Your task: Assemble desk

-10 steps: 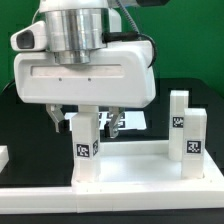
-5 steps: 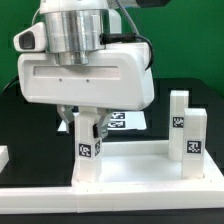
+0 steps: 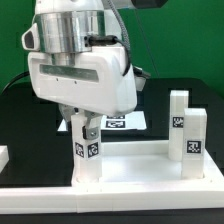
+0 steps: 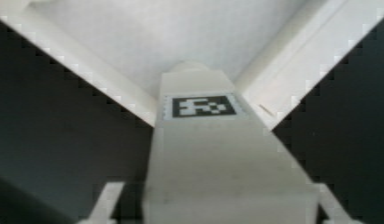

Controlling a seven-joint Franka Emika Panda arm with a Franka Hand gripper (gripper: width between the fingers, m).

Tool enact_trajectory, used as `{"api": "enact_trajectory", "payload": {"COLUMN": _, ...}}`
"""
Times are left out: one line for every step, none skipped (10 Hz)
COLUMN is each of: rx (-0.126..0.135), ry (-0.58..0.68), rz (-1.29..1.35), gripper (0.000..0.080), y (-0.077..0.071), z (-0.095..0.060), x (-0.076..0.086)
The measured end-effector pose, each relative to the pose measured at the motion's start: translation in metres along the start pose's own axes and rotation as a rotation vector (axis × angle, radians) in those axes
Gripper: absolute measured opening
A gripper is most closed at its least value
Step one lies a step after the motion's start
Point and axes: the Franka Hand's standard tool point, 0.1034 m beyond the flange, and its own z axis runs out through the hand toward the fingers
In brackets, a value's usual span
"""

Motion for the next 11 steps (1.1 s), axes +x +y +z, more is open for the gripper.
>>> {"api": "enact_trajectory", "payload": {"rx": 0.001, "ry": -0.003, "rz": 0.08, "gripper": 0.0294, "y": 0.0012, "z": 0.0, "x": 0.0011}}
{"api": "enact_trajectory", "payload": {"rx": 0.0, "ry": -0.012, "rz": 0.218, "gripper": 0.0294, "y": 0.0024, "z": 0.0002, "x": 0.001}}
{"api": "enact_trajectory", "payload": {"rx": 0.0, "ry": -0.025, "rz": 0.319, "gripper": 0.0294, "y": 0.0034, "z": 0.0002, "x": 0.0003}}
{"api": "enact_trajectory", "payload": {"rx": 0.001, "ry": -0.063, "rz": 0.502, "gripper": 0.0294, "y": 0.0038, "z": 0.0001, "x": -0.0024}}
{"api": "enact_trajectory", "payload": {"rx": 0.002, "ry": -0.09, "rz": 0.646, "gripper": 0.0294, "y": 0.0022, "z": -0.0006, "x": -0.0045}}
{"api": "enact_trajectory", "payload": {"rx": 0.003, "ry": -0.098, "rz": 0.777, "gripper": 0.0294, "y": 0.0013, "z": -0.0012, "x": -0.0041}}
{"api": "enact_trajectory", "payload": {"rx": 0.0, "ry": -0.096, "rz": 0.855, "gripper": 0.0295, "y": 0.0014, "z": -0.0008, "x": -0.0038}}
{"api": "enact_trajectory", "payload": {"rx": 0.001, "ry": -0.092, "rz": 0.895, "gripper": 0.0303, "y": 0.0017, "z": -0.0005, "x": -0.0038}}
{"api": "enact_trajectory", "payload": {"rx": -0.003, "ry": -0.085, "rz": 0.942, "gripper": 0.0303, "y": 0.0021, "z": -0.0007, "x": -0.0038}}
{"api": "enact_trajectory", "payload": {"rx": -0.006, "ry": -0.081, "rz": 0.954, "gripper": 0.0311, "y": 0.0023, "z": -0.0007, "x": -0.0041}}
{"api": "enact_trajectory", "payload": {"rx": -0.017, "ry": -0.066, "rz": 0.977, "gripper": 0.0311, "y": 0.0038, "z": -0.0011, "x": -0.004}}
